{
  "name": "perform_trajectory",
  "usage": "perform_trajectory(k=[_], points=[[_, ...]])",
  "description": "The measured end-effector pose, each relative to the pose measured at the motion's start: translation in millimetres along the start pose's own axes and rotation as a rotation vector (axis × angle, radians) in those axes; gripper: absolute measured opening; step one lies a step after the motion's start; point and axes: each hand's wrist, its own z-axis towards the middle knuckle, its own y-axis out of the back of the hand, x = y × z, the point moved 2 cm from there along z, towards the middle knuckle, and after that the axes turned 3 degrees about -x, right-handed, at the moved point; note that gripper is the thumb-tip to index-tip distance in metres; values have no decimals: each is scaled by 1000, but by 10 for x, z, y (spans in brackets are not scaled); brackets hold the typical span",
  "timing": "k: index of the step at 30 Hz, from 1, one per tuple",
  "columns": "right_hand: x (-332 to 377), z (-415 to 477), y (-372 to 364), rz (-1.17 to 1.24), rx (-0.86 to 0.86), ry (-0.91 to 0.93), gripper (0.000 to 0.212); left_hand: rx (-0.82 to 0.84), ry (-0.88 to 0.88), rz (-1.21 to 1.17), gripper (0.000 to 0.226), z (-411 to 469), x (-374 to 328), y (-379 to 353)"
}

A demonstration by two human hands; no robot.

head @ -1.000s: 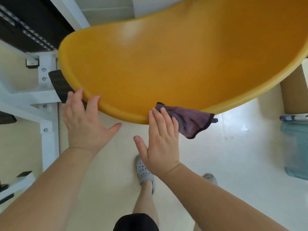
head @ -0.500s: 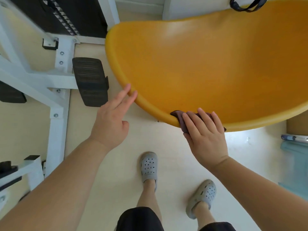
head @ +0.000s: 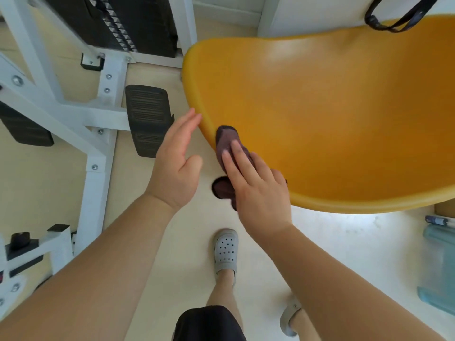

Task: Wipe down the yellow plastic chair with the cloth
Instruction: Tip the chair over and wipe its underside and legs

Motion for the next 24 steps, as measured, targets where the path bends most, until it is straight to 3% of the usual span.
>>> perform_trajectory(k=[3,6,10,17,20,24], points=[[-235,-371,-21,-102,34,123,70,-8,105,-53,67,106,81,74],[-139,-273,10,-100,136,71,71,27,147,-139,66,172,122,156],[219,394,97,8,220,-28,94,54,199,-260,71,238,92,246],[561,1407,123,16,228,24,81,-96,238,-42,67,116,221,214],[463,1198,144,56,220,13,82,-77,182,87,66,57,101,138],[145,501,108,55,250,40,90,-13,-53,392,65,27,-207,3]])
